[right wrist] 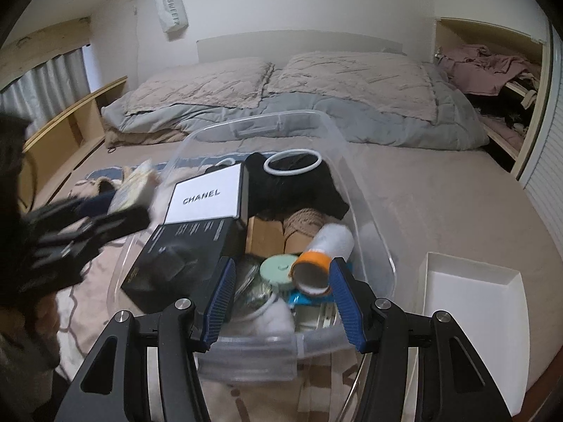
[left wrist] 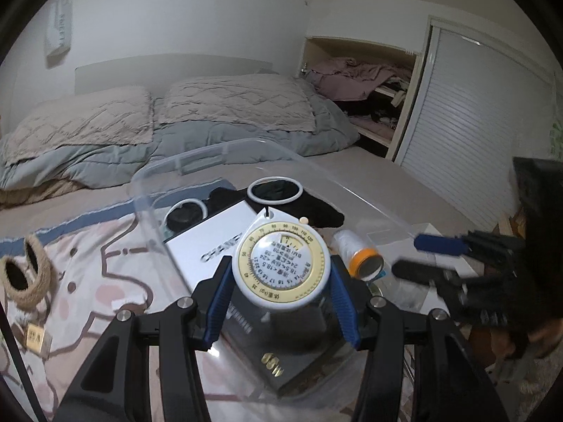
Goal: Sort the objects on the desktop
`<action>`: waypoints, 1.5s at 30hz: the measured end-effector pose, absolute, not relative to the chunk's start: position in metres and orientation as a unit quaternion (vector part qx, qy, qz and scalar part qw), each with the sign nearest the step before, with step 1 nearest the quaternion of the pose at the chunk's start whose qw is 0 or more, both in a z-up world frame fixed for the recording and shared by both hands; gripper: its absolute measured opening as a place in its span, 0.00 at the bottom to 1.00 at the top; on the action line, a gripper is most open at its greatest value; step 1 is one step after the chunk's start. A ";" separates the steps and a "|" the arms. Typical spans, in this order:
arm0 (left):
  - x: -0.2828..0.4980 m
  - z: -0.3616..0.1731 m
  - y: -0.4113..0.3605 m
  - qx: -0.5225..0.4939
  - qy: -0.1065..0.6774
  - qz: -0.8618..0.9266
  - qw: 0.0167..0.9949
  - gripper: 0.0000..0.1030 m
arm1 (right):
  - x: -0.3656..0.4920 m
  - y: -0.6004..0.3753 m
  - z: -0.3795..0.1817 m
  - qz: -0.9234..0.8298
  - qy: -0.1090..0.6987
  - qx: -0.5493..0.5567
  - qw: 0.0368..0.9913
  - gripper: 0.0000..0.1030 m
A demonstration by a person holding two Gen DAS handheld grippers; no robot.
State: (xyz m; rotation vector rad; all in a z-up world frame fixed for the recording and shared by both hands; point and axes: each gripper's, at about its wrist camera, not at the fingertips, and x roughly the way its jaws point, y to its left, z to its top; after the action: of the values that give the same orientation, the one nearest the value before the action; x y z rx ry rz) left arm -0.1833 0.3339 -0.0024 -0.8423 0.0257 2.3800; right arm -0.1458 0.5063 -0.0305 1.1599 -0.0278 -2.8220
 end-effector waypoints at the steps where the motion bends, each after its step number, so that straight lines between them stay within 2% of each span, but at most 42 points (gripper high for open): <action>1: -0.186 -0.002 0.341 -0.319 0.016 0.897 0.305 0.51 | -0.144 0.506 -0.032 -0.924 -0.007 0.380 0.047 0.54; 14: -0.217 0.007 0.417 -0.356 0.057 0.867 0.345 0.51 | -0.126 0.520 -0.045 -0.923 -0.020 0.382 0.052 0.54; 24: -0.236 -0.007 0.452 -0.386 0.064 0.855 0.341 0.51 | -0.130 0.522 -0.042 -0.928 -0.023 0.367 0.056 0.54; 25: -0.235 -0.007 0.453 -0.373 0.072 0.860 0.340 0.54 | -0.130 0.523 -0.041 -0.929 -0.023 0.365 0.056 0.54; 26: -0.234 -0.005 0.453 -0.353 0.084 0.870 0.334 0.63 | -0.130 0.523 -0.040 -0.929 -0.024 0.364 0.056 0.54; 27: -0.234 -0.004 0.453 -0.341 0.097 0.878 0.323 0.93 | -0.130 0.524 -0.040 -0.929 -0.027 0.364 0.057 0.54; 28: -0.232 -0.002 0.451 -0.329 0.103 0.885 0.311 1.00 | -0.130 0.525 -0.040 -0.929 -0.028 0.365 0.058 0.54; 45: -0.230 0.011 0.412 -0.343 0.077 0.883 0.311 1.00 | -0.136 0.526 -0.040 -0.931 -0.046 0.360 0.046 0.54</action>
State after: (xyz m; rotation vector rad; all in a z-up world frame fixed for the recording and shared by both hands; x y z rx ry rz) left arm -0.2305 0.4121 0.0114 -0.9062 0.2028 2.3318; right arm -0.1358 0.5261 -0.0397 1.0999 -0.1413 -2.8405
